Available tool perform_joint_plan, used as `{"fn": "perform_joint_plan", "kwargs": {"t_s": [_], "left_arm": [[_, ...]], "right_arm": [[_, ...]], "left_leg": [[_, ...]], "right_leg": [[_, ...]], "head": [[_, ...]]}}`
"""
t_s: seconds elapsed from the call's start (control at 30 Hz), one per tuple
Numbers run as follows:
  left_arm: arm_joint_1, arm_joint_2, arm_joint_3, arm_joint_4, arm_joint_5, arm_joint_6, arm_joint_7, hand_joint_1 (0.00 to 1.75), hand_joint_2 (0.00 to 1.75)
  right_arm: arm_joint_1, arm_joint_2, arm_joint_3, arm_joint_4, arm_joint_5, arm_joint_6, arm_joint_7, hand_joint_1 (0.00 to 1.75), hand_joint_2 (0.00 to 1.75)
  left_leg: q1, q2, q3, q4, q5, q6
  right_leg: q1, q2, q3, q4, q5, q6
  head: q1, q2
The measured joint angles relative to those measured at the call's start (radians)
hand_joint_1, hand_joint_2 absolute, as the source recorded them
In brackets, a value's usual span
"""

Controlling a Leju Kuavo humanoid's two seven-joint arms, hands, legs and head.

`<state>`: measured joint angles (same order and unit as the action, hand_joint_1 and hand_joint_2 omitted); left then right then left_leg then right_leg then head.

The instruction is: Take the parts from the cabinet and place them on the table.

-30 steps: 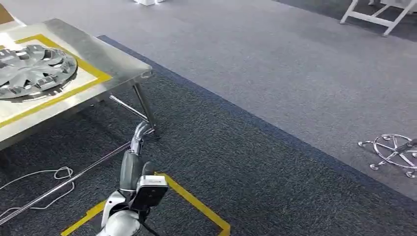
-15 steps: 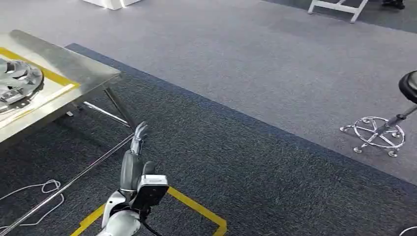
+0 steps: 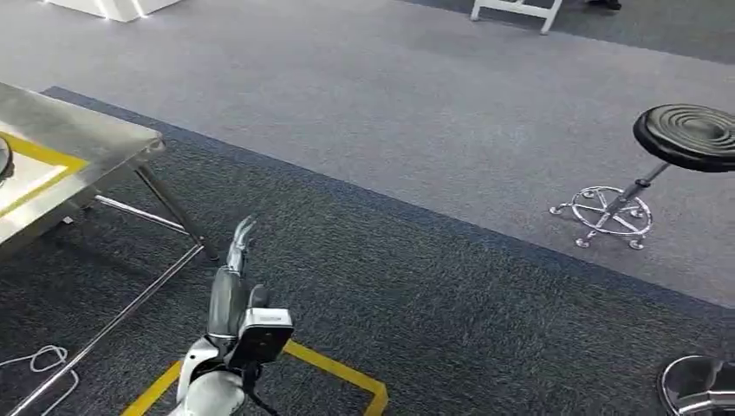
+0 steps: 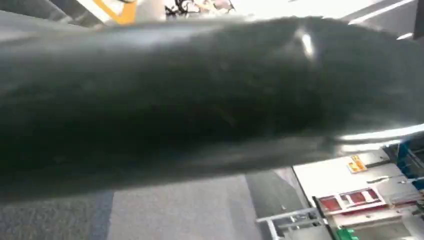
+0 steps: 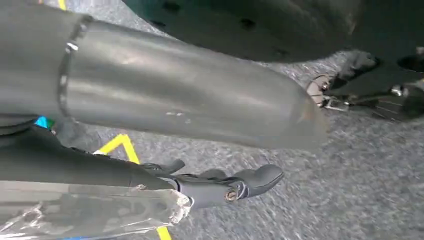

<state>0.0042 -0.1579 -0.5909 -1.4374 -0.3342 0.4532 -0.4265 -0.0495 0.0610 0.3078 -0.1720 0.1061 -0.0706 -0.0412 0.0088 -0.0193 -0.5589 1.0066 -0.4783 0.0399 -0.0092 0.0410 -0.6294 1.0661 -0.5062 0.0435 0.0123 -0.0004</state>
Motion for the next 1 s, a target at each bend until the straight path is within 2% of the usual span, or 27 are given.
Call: {"fn": "perform_joint_plan", "kwargs": {"t_s": [0.03,0.07,0.1,0.13,0.17,0.2,0.23,0.27,0.3,0.33,0.4,0.43,0.47,0.5,0.53,0.6,0.63,0.67,0.7,0.73,0.77,0.8,0.83,0.87,0.93,0.97,1.0], "left_arm": [[0.001,0.0,0.001,0.0,0.0,-0.002,0.0,0.0,0.0],[0.002,0.002,0.001,0.002,0.0,-0.003,0.0,0.0,0.0],[0.002,0.002,0.001,0.004,0.0,-0.005,0.0,0.0,0.0],[0.002,0.002,0.001,0.006,0.0,-0.007,0.0,0.0,0.0],[0.002,0.002,0.001,0.007,0.0,-0.008,0.0,0.0,0.0],[0.002,0.002,0.001,0.008,0.0,-0.01,0.0,0.0,0.0],[0.002,0.002,0.001,0.008,0.0,-0.01,0.0,0.0,0.0],[0.002,0.002,0.001,0.008,0.0,-0.011,0.0,0.0,0.0],[0.002,0.002,0.001,0.008,0.0,-0.012,0.0,0.0,0.0],[0.003,0.003,0.001,0.008,-0.001,-0.013,0.0,0.0,0.0],[0.003,0.002,0.0,0.008,-0.003,-0.013,0.001,0.0,0.0],[0.003,0.002,0.0,0.008,-0.005,-0.013,0.002,0.0,0.0],[0.003,0.002,0.0,0.008,-0.008,-0.014,0.003,0.0,0.0],[0.003,0.002,0.0,0.008,-0.011,-0.016,0.003,0.0,0.0],[0.005,0.003,0.0,0.008,-0.011,-0.016,0.004,0.0,0.0],[0.012,0.009,0.0,0.008,-0.011,-0.017,0.005,0.0,0.0],[0.015,0.011,0.0,0.009,-0.011,-0.017,0.005,0.0,0.0],[0.016,0.013,0.0,0.009,-0.011,-0.018,0.006,0.0,0.0],[0.015,0.013,0.0,0.009,-0.011,-0.019,0.006,0.0,0.0],[0.015,0.013,0.0,0.009,-0.011,-0.02,0.006,0.0,0.0],[0.015,0.013,0.0,0.009,-0.011,-0.02,0.006,0.0,0.0],[0.015,0.013,0.0,0.009,-0.011,-0.02,0.006,0.0,0.0],[0.014,0.013,0.0,0.009,-0.011,-0.02,0.007,0.0,0.0],[0.015,0.014,0.0,0.009,-0.011,-0.02,0.008,0.0,0.0],[0.013,0.013,-0.002,0.009,-0.011,-0.021,0.008,0.0,0.0],[0.011,0.011,-0.003,0.009,-0.011,-0.022,0.008,0.0,0.0],[0.009,0.009,-0.005,0.009,-0.011,-0.023,0.008,0.0,0.0]], "right_arm": [[-0.004,0.0,0.0,0.0,0.0,-0.002,0.0,0.0,0.0],[-0.005,0.0,0.0,0.0,0.0,-0.003,0.0,0.0,0.0],[-0.004,0.001,0.0,0.0,0.0,-0.004,0.0,0.0,0.0],[-0.004,0.001,0.0,0.0,0.0,-0.007,-0.001,0.0,0.0],[-0.004,0.001,0.0,0.0,0.0,-0.01,-0.002,0.0,0.0],[-0.001,0.001,0.0,0.0,-0.001,-0.014,-0.003,0.0,0.0],[-0.001,0.001,0.0,0.0,-0.001,-0.017,-0.003,0.0,0.0],[-0.004,0.001,0.0,0.0,-0.001,-0.019,-0.004,0.0,0.0],[-0.009,0.001,-0.001,0.0,0.0,-0.02,-0.004,0.0,0.0],[-0.011,0.001,-0.001,0.0,-0.001,-0.021,-0.005,0.0,0.0],[-0.008,0.001,-0.003,0.0,-0.002,-0.024,-0.006,0.0,0.0],[-0.006,0.001,-0.003,0.0,-0.003,-0.025,-0.006,0.0,0.0],[-0.003,0.002,-0.004,0.0,-0.008,-0.027,-0.007,0.0,0.0],[-0.002,0.002,-0.006,0.0,-0.013,-0.029,-0.007,0.0,0.0],[-0.003,0.002,-0.008,0.0,-0.018,-0.032,-0.008,0.0,0.0],[-0.008,0.003,-0.013,0.0,-0.023,-0.037,-0.01,0.0,0.0],[-0.007,0.003,-0.017,0.0,-0.026,-0.038,-0.01,0.0,0.0],[-0.004,0.003,-0.019,0.0,-0.029,-0.04,-0.01,0.0,0.0],[-0.002,0.003,-0.022,0.0,-0.03,-0.041,-0.011,0.0,0.0],[-0.001,0.003,-0.023,0.0,-0.031,-0.042,-0.011,0.0,0.0],[-0.001,0.004,-0.024,0.0,-0.032,-0.043,-0.011,0.0,0.0],[-0.004,0.005,-0.026,0.0,-0.032,-0.045,-0.012,0.0,0.0],[-0.007,0.004,-0.03,0.0,-0.033,-0.048,-0.013,0.0,0.0],[-0.006,0.005,-0.031,0.0,-0.034,-0.05,-0.014,0.0,0.0],[0.001,0.004,-0.033,0.0,-0.036,-0.054,-0.014,0.0,0.0],[0.003,0.002,-0.035,0.0,-0.037,-0.055,-0.014,0.0,0.0],[0.004,0.002,-0.039,0.0,-0.038,-0.058,-0.014,0.0,0.0]], "left_leg": [[-0.003,0.013,-0.001,0.0,-0.001,0.003],[-0.006,0.026,-0.002,0.0,-0.001,0.004],[-0.008,0.039,-0.003,0.001,-0.001,0.004],[-0.009,0.049,-0.003,0.001,-0.002,0.004],[-0.01,0.058,-0.003,0.001,-0.002,0.005],[-0.011,0.066,-0.002,0.001,-0.003,0.005],[-0.011,0.074,-0.001,0.001,-0.004,0.004],[-0.013,0.083,0.002,0.001,-0.006,0.001],[-0.022,0.091,0.001,0.004,-0.01,-0.004],[-0.023,0.099,0.0,0.006,-0.01,-0.007],[-0.021,0.115,0.002,0.005,-0.009,-0.014],[-0.021,0.124,0.005,0.006,-0.013,-0.021],[-0.017,0.088,0.005,0.016,-0.025,-0.032],[-0.014,0.05,-0.007,0.045,-0.048,-0.037],[-0.011,0.036,-0.036,0.109,-0.087,-0.041],[-0.008,0.029,-0.11,0.262,-0.152,-0.044],[-0.008,0.029,-0.131,0.301,-0.155,-0.043],[-0.008,0.028,-0.129,0.29,-0.132,-0.042],[-0.008,0.027,-0.112,0.252,-0.097,-0.039],[-0.007,0.018,-0.073,0.168,-0.043,-0.035],[-0.005,-0.008,-0.031,0.081,0.001,-0.031],[-0.002,-0.06,-0.009,0.035,-0.001,-0.027],[0.003,-0.055,-0.004,0.01,-0.005,-0.028],[-0.002,-0.049,-0.007,0.016,-0.005,-0.026],[-0.006,-0.034,-0.007,0.013,-0.001,-0.015],[0.003,-0.02,-0.005,-0.001,0.006,-0.005],[0.001,-0.008,-0.004,0.0,0.007,-0.002]], "right_leg": [[-0.001,-0.018,-0.037,0.081,-0.041,0.002],[-0.001,-0.029,-0.074,0.162,-0.076,0.004],[-0.002,-0.033,-0.105,0.228,-0.098,0.006],[-0.002,-0.035,-0.112,0.246,-0.096,0.006],[-0.002,-0.037,-0.097,0.222,-0.073,0.005],[-0.001,-0.043,-0.059,0.155,-0.035,0.002],[0.0,-0.057,-0.007,0.06,0.007,-0.002],[0.003,-0.09,0.047,-0.034,0.036,-0.008],[0.015,-0.117,0.062,-0.066,0.018,-0.009],[0.013,-0.105,0.065,-0.066,0.025,-0.016],[0.016,-0.086,0.06,-0.063,0.026,-0.019],[0.012,-0.074,0.061,-0.068,0.03,-0.026],[0.006,-0.069,0.065,-0.072,0.034,-0.032],[0.003,-0.06,0.065,-0.072,0.035,-0.035],[0.003,-0.05,0.064,-0.072,0.037,-0.039],[0.003,-0.023,0.06,-0.072,0.038,-0.041],[0.003,-0.009,0.06,-0.071,0.038,-0.042],[0.003,0.004,0.06,-0.07,0.038,-0.041],[0.003,0.015,0.061,-0.07,0.039,-0.041],[0.003,0.031,0.063,-0.069,0.039,-0.04],[0.003,0.044,0.064,-0.068,0.04,-0.038],[0.006,0.055,0.059,-0.066,0.04,-0.033],[0.006,0.069,0.051,-0.06,0.041,-0.028],[0.002,0.076,0.044,-0.063,0.046,-0.021],[-0.003,0.093,0.039,-0.07,0.05,-0.005],[-0.003,0.076,0.03,-0.061,0.045,-0.003],[0.002,0.018,0.016,-0.035,0.024,0.001]], "head": [[0.001,0.0],[0.0,0.0],[0.001,0.0],[0.001,0.0],[0.0,0.0],[0.002,0.0],[0.001,0.0],[0.002,0.0],[0.001,0.0],[0.0,0.0],[0.001,0.0],[0.001,0.0],[0.001,0.0],[-0.005,0.0],[-0.005,0.0],[-0.005,0.0],[-0.005,0.0],[-0.005,0.0],[-0.005,0.0],[-0.005,0.0],[-0.005,0.0],[-0.005,0.0],[-0.004,0.0],[-0.004,0.0],[-0.003,0.0],[-0.005,0.0],[0.003,0.0]]}}
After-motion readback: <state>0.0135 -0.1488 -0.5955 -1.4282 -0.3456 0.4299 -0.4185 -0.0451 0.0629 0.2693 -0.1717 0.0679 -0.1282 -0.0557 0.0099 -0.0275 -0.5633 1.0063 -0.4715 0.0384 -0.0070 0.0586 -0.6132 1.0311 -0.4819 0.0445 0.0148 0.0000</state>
